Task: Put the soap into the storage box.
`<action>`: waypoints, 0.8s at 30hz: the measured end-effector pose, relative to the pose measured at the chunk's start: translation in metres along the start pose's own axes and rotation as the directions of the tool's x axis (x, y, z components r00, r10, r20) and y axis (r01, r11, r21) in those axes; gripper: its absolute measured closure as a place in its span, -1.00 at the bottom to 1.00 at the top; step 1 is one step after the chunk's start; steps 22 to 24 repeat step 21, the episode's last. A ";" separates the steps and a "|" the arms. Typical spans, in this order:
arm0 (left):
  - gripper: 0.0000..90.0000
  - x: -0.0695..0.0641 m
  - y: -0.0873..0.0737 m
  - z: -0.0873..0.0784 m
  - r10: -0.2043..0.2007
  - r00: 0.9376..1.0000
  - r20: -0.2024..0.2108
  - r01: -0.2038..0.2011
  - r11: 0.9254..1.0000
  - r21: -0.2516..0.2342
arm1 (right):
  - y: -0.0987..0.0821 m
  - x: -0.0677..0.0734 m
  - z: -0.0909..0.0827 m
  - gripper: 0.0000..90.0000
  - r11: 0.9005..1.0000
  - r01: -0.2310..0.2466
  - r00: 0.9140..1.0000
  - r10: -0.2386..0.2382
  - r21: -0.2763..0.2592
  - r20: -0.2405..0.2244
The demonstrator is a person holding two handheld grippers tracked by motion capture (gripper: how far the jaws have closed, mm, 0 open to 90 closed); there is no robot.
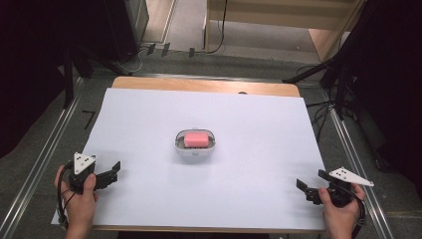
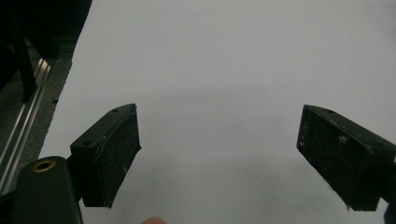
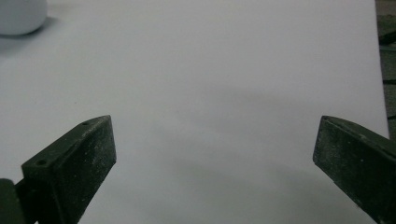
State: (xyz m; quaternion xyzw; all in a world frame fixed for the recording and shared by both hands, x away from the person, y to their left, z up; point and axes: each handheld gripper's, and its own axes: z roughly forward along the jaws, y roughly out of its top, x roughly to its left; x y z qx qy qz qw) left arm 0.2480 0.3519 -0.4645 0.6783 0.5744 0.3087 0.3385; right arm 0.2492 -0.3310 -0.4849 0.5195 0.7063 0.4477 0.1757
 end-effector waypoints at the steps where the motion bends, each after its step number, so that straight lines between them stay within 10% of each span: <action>1: -0.69 0.000 0.000 0.000 -0.002 1.000 -0.002 0.002 1.000 -0.002 | 0.000 -0.001 -0.001 -1.00 1.000 -0.012 1.000 0.012 -0.010 0.005; 24: -0.69 0.001 0.000 0.000 -0.017 1.000 -0.008 0.017 1.000 -0.006 | -0.007 -0.009 -0.007 -0.99 0.993 -0.084 0.996 0.084 -0.086 -0.011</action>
